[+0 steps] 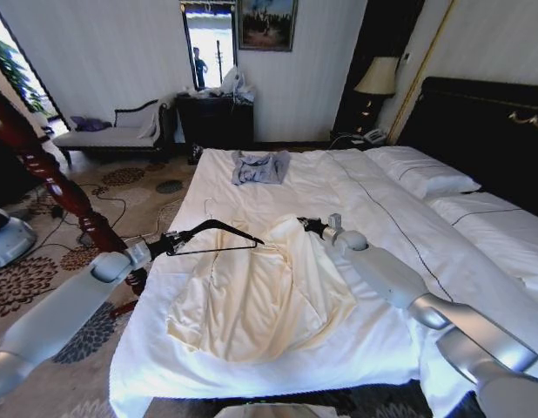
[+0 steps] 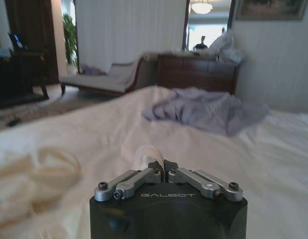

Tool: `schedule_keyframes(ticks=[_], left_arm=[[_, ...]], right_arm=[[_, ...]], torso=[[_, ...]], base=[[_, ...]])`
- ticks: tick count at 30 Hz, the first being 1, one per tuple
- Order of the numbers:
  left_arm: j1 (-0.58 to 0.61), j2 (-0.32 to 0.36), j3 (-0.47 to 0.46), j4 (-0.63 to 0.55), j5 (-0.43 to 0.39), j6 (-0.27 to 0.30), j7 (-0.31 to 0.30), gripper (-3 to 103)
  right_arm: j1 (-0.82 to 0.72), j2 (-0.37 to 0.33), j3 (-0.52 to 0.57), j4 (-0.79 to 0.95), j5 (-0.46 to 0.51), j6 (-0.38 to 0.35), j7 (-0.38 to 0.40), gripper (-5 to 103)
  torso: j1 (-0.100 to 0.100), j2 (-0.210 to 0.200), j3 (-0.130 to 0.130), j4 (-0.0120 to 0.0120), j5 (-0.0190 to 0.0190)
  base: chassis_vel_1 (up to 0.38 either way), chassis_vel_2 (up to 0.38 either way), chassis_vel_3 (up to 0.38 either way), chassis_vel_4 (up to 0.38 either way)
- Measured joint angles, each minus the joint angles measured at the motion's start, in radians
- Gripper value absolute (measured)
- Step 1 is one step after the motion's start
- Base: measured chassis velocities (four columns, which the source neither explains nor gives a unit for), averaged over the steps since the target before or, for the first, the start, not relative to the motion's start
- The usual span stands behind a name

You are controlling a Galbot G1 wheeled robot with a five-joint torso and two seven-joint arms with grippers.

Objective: Pick up the clothes from the bed and hang them on the clothes hanger.

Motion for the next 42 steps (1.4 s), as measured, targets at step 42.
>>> schedule_keyframes(ticks=[42], left_arm=[[-0.228, -0.306, 0.287, 0.171, -0.025, 0.100, -0.089, 20]], right_arm=[[-0.165, -0.075, 0.120, 0.459, 0.148, -0.085, 0.193, 1]], torso=[[0.000, 0.000, 0.000, -0.0007, 0.0000]], base=[[0.000, 0.000, 0.000, 0.000]])
